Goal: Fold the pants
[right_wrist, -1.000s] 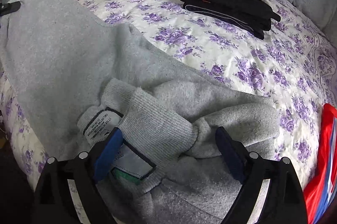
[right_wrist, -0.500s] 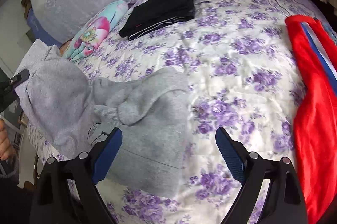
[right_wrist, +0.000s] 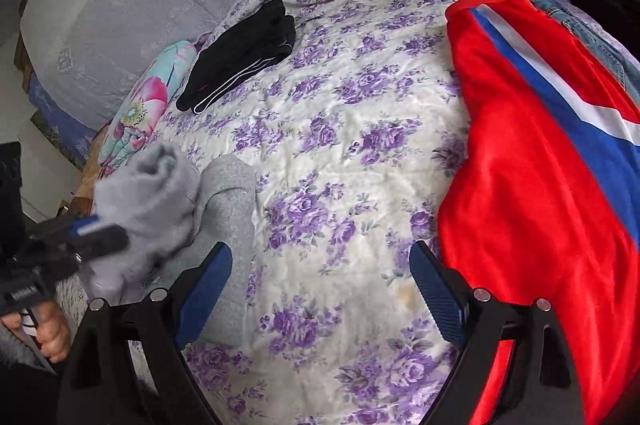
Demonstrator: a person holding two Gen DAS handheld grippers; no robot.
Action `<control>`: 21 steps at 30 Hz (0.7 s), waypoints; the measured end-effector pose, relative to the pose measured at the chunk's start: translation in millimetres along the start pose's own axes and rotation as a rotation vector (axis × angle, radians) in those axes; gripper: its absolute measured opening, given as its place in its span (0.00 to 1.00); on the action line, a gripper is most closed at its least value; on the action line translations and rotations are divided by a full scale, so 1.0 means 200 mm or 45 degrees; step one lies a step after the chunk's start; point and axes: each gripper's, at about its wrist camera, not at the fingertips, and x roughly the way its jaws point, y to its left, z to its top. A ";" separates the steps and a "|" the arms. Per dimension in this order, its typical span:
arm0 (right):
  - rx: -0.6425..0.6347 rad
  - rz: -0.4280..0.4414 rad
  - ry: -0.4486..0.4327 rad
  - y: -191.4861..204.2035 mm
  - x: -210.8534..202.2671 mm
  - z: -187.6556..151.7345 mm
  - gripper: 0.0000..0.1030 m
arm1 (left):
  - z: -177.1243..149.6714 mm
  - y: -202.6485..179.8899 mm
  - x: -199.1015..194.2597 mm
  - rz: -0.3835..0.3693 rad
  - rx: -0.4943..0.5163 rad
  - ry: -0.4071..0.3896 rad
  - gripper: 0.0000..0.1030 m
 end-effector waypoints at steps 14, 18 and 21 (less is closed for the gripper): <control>-0.353 0.097 -0.106 0.46 -0.03 0.15 0.88 | -0.18 0.41 -0.42 0.177 -0.328 -0.103 0.91; -0.528 0.036 -0.060 0.66 0.03 0.12 0.88 | -0.33 0.59 -0.39 0.183 -0.449 -0.009 0.91; -0.603 -0.145 0.066 0.60 0.12 -0.01 0.91 | -0.46 0.62 -0.19 0.200 -0.390 0.190 0.95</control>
